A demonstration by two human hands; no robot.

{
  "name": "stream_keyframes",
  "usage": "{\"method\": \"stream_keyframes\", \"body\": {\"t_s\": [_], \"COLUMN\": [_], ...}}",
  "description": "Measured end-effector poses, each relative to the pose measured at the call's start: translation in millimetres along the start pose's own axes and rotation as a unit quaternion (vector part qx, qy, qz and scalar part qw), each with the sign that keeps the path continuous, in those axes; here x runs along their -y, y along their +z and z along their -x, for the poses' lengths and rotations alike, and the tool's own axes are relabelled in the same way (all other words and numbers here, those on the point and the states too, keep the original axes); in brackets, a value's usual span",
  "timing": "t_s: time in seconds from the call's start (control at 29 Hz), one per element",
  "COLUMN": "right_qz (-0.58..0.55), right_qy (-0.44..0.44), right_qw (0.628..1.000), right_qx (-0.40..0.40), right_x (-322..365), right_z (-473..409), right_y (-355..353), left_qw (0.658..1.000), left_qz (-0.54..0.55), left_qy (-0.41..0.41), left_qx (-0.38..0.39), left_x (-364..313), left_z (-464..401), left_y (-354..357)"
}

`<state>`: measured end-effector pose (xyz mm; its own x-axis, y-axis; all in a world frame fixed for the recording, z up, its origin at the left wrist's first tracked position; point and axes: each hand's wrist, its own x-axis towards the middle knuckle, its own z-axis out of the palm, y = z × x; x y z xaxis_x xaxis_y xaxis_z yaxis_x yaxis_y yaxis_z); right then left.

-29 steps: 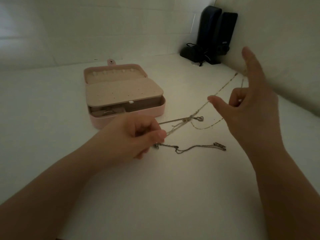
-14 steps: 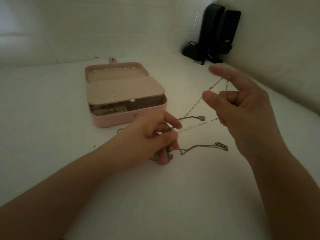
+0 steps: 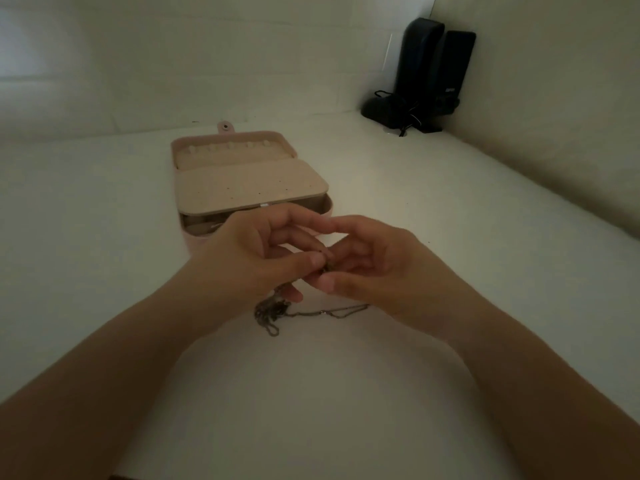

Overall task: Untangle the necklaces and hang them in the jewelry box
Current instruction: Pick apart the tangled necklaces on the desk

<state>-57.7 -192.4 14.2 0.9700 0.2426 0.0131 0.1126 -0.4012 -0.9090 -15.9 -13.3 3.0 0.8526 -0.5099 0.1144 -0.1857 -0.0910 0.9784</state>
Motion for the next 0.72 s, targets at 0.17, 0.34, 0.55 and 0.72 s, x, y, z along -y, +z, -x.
{"method": "stream_keyframes", "body": {"t_s": [0.17,0.34,0.55,0.72], "right_qz": [-0.034,0.090,-0.026,-0.094], "right_qy": [0.026,0.032,0.013,-0.002], "right_qw": [0.999,0.993,0.983,0.983], "right_qx": [-0.017,-0.067,-0.182,-0.157], "right_x": [-3.4,-7.8,-7.9,-6.3], "right_z": [-5.0,-2.9,-3.4,-5.4], "right_y": [-0.8,-11.0,-21.4,-18.7], "left_qw": [0.999,0.996,0.989,0.977], "left_qz": [-0.034,0.057,-0.052,-0.083], "left_qy": [-0.005,-0.041,-0.056,0.006], "left_qx": [-0.018,-0.061,0.124,0.197], "left_x": [-1.6,-1.3,-5.0,-4.0], "left_z": [-0.3,-2.3,6.4,11.0], "left_y": [2.9,-4.2,0.0,5.0]}}
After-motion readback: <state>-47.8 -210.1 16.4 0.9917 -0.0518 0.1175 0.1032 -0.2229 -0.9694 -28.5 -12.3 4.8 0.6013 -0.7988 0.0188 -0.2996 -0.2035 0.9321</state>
